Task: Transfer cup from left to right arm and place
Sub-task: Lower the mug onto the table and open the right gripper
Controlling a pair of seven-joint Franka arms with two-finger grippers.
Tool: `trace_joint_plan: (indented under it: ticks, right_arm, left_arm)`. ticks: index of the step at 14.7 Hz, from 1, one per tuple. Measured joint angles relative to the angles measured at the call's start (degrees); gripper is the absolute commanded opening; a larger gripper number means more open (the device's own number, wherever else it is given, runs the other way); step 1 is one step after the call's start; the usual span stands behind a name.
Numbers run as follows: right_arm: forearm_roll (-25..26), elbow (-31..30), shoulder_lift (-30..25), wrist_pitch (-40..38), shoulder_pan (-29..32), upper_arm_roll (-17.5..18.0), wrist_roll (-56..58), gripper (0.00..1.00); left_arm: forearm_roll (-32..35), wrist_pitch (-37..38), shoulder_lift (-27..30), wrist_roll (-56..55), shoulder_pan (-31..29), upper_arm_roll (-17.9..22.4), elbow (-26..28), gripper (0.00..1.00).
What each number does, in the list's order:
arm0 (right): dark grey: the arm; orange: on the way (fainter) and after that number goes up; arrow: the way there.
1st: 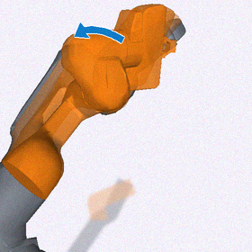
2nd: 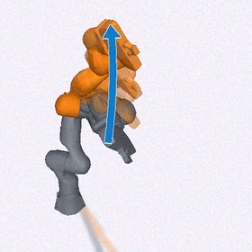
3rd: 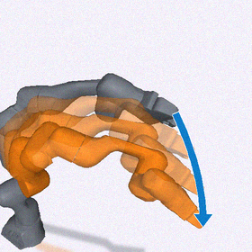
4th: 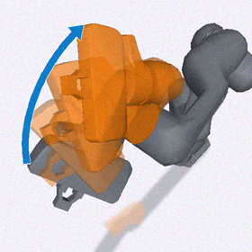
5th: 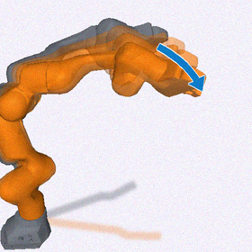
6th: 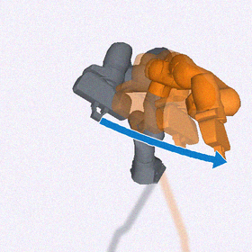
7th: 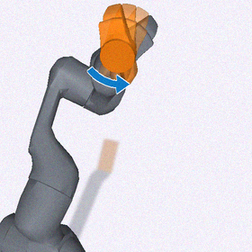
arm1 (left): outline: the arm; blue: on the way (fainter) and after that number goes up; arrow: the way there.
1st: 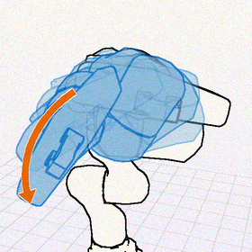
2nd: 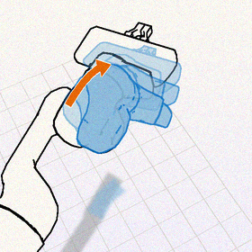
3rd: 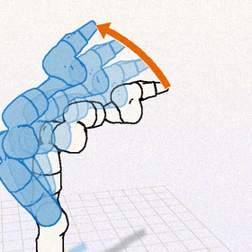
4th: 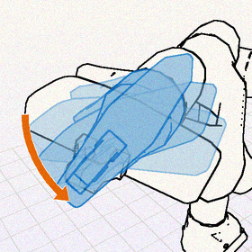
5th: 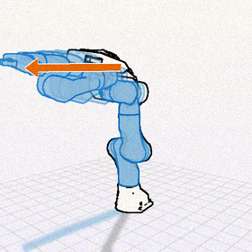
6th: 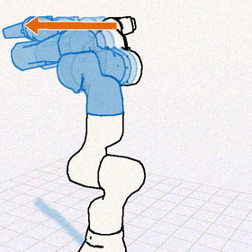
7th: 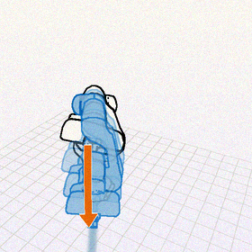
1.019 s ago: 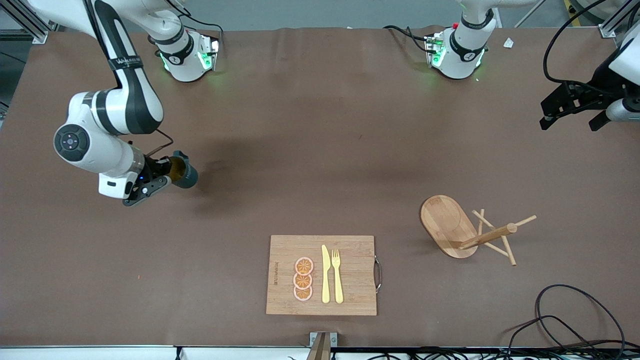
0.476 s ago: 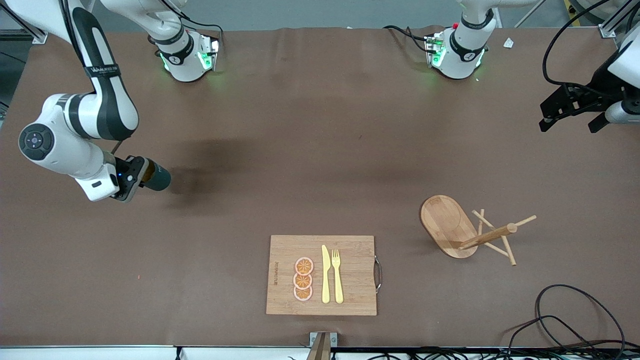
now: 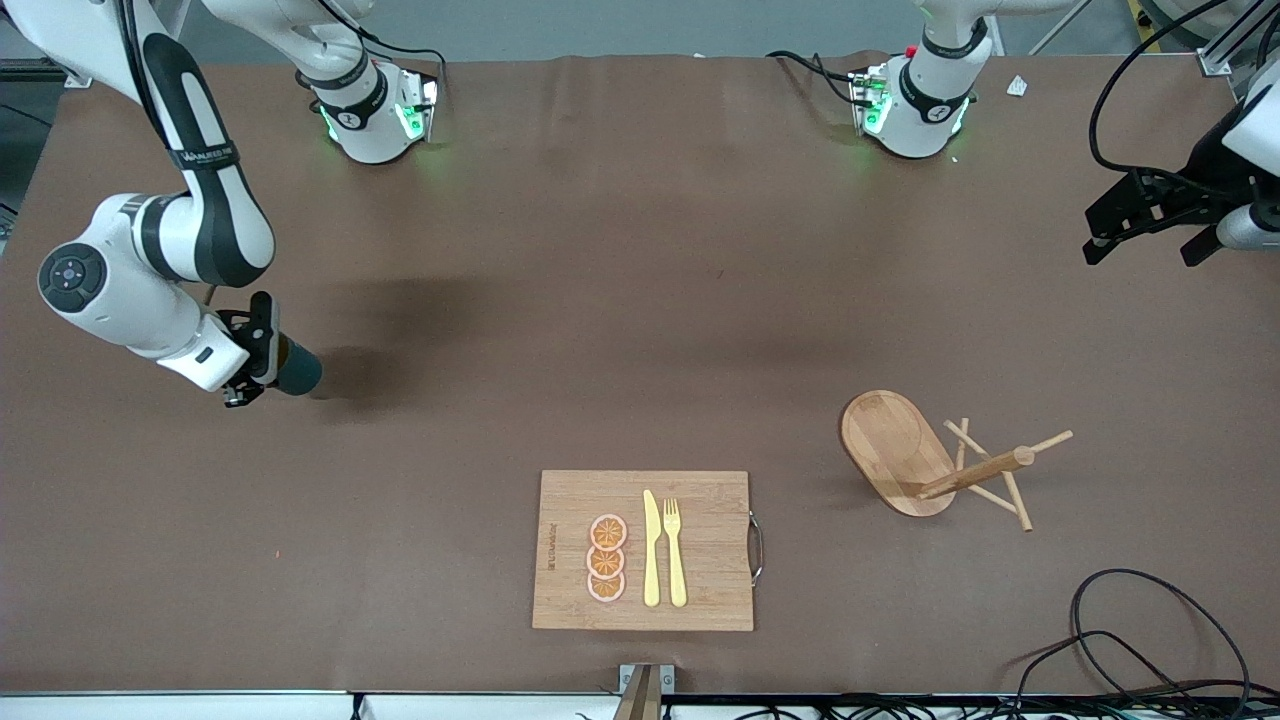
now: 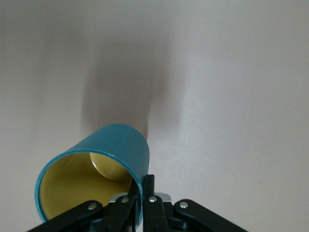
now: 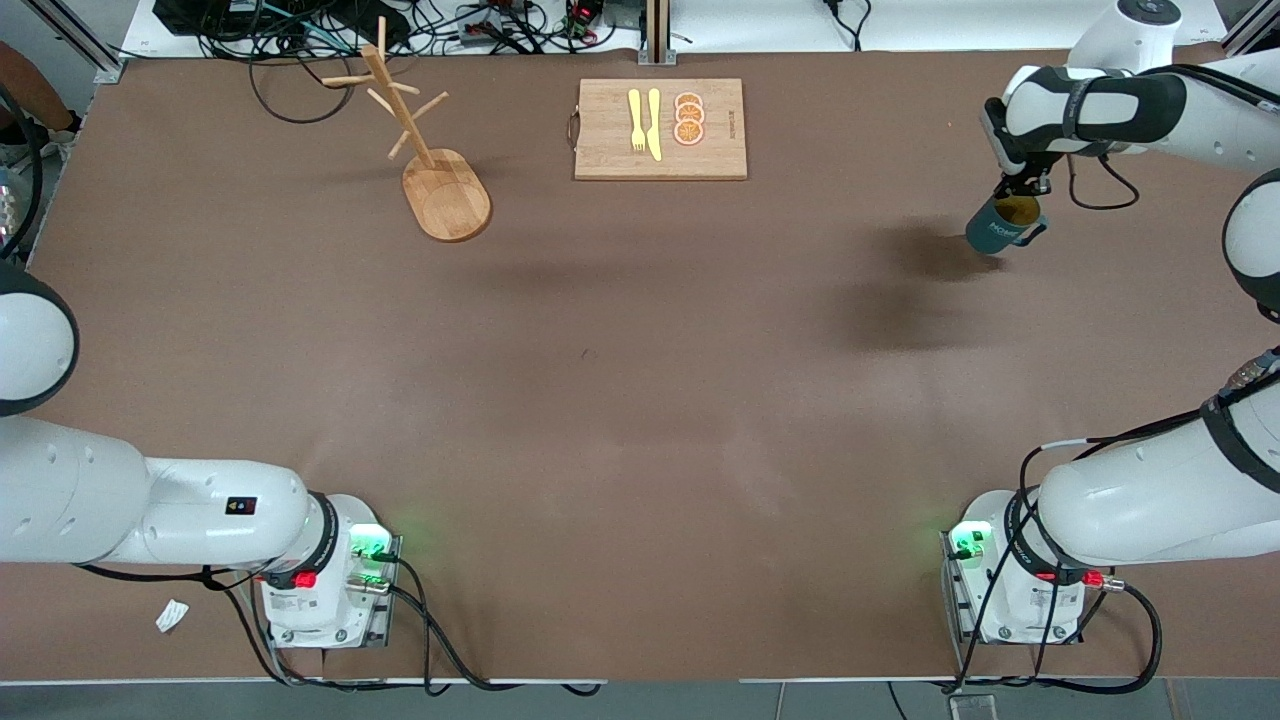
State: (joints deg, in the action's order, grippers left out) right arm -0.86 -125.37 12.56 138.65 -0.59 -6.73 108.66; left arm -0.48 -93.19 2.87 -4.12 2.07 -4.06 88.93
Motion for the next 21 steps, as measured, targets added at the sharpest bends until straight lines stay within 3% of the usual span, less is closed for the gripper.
trace_joint_plan:
  ticks: [4,10,11,12,18,21]
  right_arm:
    - [0.35,-2.31,0.00,5.04,1.17,0.07,8.88,0.00]
    - [2.35,-4.46,0.19,6.63,1.16,0.35,10.30,0.03]
    - [2.35,-4.58,0.44,6.67,1.16,0.35,10.31,0.30]
    - [2.35,-4.61,0.74,6.75,1.16,0.35,10.30,0.99]
    - [2.35,-4.48,1.23,6.83,1.17,0.34,9.89,1.00]
    - [2.34,-3.08,1.09,2.99,1.16,0.35,6.50,1.00]
  left_arm:
    - [0.00,0.00,0.00,0.02,0.01,-0.03,0.00,1.00]
    - [0.00,0.00,-0.31,0.02,0.00,-0.01,0.05,1.00]
    - [0.00,0.00,-0.32,0.02,0.00,-0.01,0.06,1.00]
    - [0.00,0.00,-0.32,0.02,0.00,-0.01,0.06,1.00]
    - [0.00,-0.01,-0.33,0.03,0.00,-0.02,0.06,1.00]
    - [0.00,-0.20,-0.33,0.03,0.00,-0.02,0.06,1.00]
